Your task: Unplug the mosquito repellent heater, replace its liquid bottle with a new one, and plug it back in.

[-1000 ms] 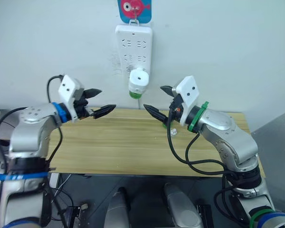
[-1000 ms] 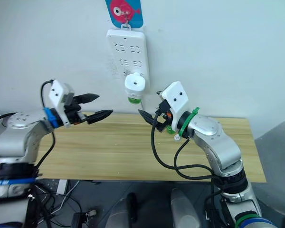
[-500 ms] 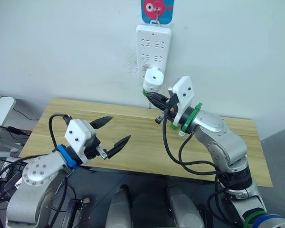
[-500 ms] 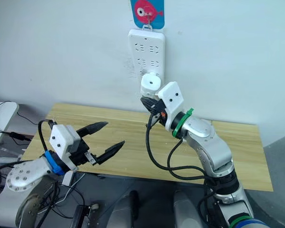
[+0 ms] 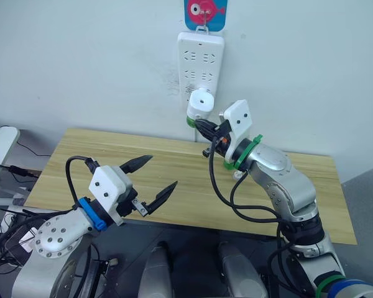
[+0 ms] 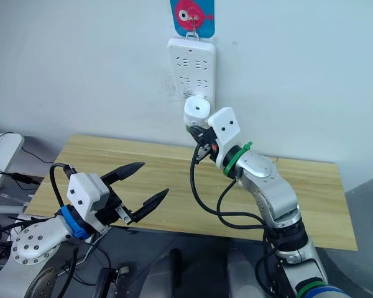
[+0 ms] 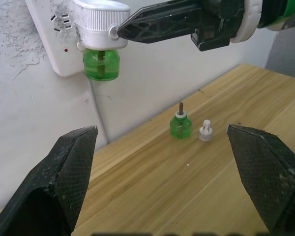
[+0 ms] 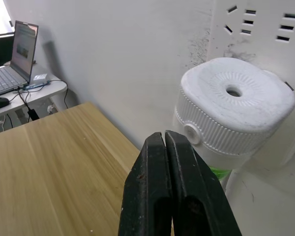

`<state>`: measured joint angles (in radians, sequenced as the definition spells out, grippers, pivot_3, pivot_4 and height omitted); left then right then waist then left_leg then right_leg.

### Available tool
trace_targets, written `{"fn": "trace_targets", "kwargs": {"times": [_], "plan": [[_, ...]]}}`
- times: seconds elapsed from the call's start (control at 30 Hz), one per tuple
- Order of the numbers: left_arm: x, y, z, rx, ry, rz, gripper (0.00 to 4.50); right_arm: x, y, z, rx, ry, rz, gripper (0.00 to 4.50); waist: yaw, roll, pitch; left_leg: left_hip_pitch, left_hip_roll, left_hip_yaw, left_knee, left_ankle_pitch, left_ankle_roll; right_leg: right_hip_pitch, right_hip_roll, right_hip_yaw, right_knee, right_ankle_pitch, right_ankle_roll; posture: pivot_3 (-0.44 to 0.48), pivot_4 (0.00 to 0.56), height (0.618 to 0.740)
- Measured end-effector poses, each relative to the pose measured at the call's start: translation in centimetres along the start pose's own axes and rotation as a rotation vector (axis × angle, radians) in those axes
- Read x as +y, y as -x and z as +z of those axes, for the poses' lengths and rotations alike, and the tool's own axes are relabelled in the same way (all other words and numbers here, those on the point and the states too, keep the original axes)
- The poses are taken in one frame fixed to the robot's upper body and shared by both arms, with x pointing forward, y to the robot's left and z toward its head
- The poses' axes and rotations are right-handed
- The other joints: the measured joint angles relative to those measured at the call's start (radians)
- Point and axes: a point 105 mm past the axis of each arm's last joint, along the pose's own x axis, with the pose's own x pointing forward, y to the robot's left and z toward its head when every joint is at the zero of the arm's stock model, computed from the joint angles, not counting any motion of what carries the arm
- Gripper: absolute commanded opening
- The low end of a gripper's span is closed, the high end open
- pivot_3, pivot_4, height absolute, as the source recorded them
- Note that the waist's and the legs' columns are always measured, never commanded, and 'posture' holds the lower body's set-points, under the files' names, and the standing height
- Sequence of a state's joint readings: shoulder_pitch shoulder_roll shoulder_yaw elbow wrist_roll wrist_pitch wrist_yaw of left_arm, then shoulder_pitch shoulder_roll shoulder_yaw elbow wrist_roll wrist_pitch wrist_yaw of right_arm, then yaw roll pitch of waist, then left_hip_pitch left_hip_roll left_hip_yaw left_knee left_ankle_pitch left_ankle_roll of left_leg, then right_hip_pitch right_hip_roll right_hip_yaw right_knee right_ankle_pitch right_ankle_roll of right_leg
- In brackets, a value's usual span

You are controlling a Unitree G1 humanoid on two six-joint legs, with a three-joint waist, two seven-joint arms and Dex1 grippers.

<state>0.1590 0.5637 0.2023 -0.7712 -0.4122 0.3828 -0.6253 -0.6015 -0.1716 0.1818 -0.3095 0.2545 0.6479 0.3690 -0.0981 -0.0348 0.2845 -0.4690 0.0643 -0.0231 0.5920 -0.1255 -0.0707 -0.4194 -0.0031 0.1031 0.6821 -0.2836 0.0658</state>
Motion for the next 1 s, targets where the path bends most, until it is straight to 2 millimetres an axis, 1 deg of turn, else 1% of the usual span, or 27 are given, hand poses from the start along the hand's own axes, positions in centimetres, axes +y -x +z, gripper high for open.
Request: {"fn": "trace_targets", "kwargs": {"times": [0.1, 0.23, 0.5, 0.8, 1.0], "plan": [[-0.1, 0.1, -0.1, 0.001, 0.001, -0.001, 4.50, -0.4, -0.2, -0.1, 0.005, -0.003, -0.016, 0.08, 0.000, 0.000, 0.000, 0.000, 0.000, 0.000, 0.000, 0.000, 0.000, 0.000, 0.000, 0.000, 0.000, 0.000, 0.000, -0.094, 0.266, 0.724], [-0.1, 0.0, 0.1, -0.010, -0.007, -0.002, 4.50, -0.7, -0.3, -0.8, 0.032, -0.017, -0.032, 0.08, 0.001, 0.000, 0.000, 0.000, 0.000, 0.000, 0.000, 0.000, 0.000, 0.000, 0.000, 0.000, 0.000, 0.000, 0.000, -0.092, 0.264, 0.724], [-0.4, -0.1, 0.1, -0.021, -0.010, -0.016, 4.50, -0.5, -0.6, -0.5, 0.022, -0.048, -0.039, 0.08, 0.001, 0.000, 0.000, 0.000, 0.000, 0.000, 0.000, 0.000, 0.000, 0.000, 0.000, 0.000, 0.000, 0.000, -0.001, -0.092, 0.263, 0.724], [-1.0, -0.1, -0.3, -0.011, 0.007, -0.043, 4.50, -0.7, -0.6, -0.7, 0.029, -0.171, -0.057, 0.08, 0.001, 0.000, 0.000, 0.000, 0.000, 0.000, 0.001, 0.000, 0.000, 0.000, 0.000, 0.000, 0.000, 0.001, -0.001, -0.097, 0.261, 0.724], [-1.1, -0.1, -0.3, -0.008, 0.005, -0.048, 4.50, -0.8, -0.8, -0.4, 0.025, -0.259, -0.061, 0.08, 0.001, 0.000, 0.000, 0.000, 0.000, 0.000, 0.001, 0.000, 0.000, 0.000, 0.000, 0.000, 0.000, 0.001, -0.002, -0.098, 0.264, 0.724]]}}
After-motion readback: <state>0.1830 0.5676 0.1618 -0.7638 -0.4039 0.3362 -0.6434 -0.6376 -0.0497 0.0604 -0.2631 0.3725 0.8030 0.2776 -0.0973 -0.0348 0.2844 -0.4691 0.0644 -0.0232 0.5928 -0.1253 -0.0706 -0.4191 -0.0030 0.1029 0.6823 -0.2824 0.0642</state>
